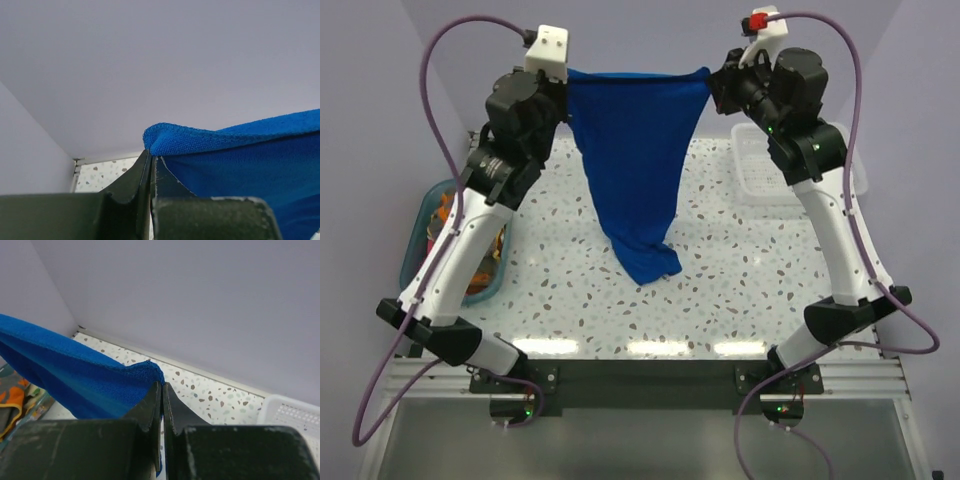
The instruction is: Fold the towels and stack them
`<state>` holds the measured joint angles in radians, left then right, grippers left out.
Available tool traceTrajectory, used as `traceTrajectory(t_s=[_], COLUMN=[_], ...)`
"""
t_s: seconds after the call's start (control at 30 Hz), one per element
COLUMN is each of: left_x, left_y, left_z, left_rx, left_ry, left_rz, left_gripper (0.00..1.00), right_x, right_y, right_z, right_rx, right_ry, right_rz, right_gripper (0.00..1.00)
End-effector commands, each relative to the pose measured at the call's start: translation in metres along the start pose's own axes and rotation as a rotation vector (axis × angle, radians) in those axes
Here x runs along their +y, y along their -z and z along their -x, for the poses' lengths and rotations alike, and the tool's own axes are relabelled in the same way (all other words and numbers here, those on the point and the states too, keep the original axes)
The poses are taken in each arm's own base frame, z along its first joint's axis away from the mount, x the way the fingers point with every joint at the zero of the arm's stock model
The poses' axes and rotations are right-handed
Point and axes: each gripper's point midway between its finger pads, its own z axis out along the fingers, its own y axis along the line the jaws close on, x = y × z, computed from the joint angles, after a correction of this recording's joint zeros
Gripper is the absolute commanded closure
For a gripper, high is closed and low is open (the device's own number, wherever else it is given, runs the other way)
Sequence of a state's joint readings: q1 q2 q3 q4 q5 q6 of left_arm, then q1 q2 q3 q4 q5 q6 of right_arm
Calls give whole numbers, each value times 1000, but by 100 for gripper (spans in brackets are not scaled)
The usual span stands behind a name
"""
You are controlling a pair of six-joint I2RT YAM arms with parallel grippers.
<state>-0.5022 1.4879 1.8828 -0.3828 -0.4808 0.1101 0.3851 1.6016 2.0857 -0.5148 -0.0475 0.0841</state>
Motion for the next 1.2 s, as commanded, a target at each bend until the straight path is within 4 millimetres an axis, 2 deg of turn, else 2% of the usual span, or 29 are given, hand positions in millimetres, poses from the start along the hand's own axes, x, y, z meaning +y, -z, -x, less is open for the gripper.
traceTrajectory(t_s=[0.0,0.17,0.27,0.43,0.47,0.5,0.63,0.73,0.77,0.87,0.93,1.0,1.03,1.07,1.13,1.17], left_x=[34,43,46,54,54,54,60,57,50,45,49,55,55,60,58,62], left_y=[40,63,66,58,54,52,43,22,10,-9,-10,0,5,17,33,51], left_z=[75,100,105,117,126,130,148,137,127,109,106,113,116,124,134,137], left_rx=[-190,-254,-269,-277,-292,-299,-343,-317,-292,-241,-229,-247,-254,-276,-310,-330], left_ry=[29,37,32,15,20,23,36,22,2,-21,-12,25,33,58,71,81], left_rz=[11,-11,-7,45,54,61,119,164,166,204,232,235,220,208,143,112], left_gripper=[100,100,100,100,100,100,100,100,100,100,100,100,100,100,100,100], right_x=[9,12,12,3,1,1,-14,-24,-30,-37,-36,-32,-29,-26,-18,-13], right_y=[40,60,66,63,55,60,52,39,36,20,23,22,36,42,51,69], right_z=[63,89,97,112,111,123,141,141,140,127,127,121,129,130,126,130], right_rx=[-162,-229,-246,-283,-278,-313,-380,-393,-392,-368,-369,-354,-374,-378,-366,-379], right_ry=[35,51,62,83,85,85,69,96,91,87,93,107,109,116,138,145], right_rz=[30,35,35,-20,-30,-33,-119,-171,-205,-235,-230,-203,-192,-180,-133,-112], right_gripper=[100,100,100,100,100,100,100,100,100,100,100,100,100,100,100,100])
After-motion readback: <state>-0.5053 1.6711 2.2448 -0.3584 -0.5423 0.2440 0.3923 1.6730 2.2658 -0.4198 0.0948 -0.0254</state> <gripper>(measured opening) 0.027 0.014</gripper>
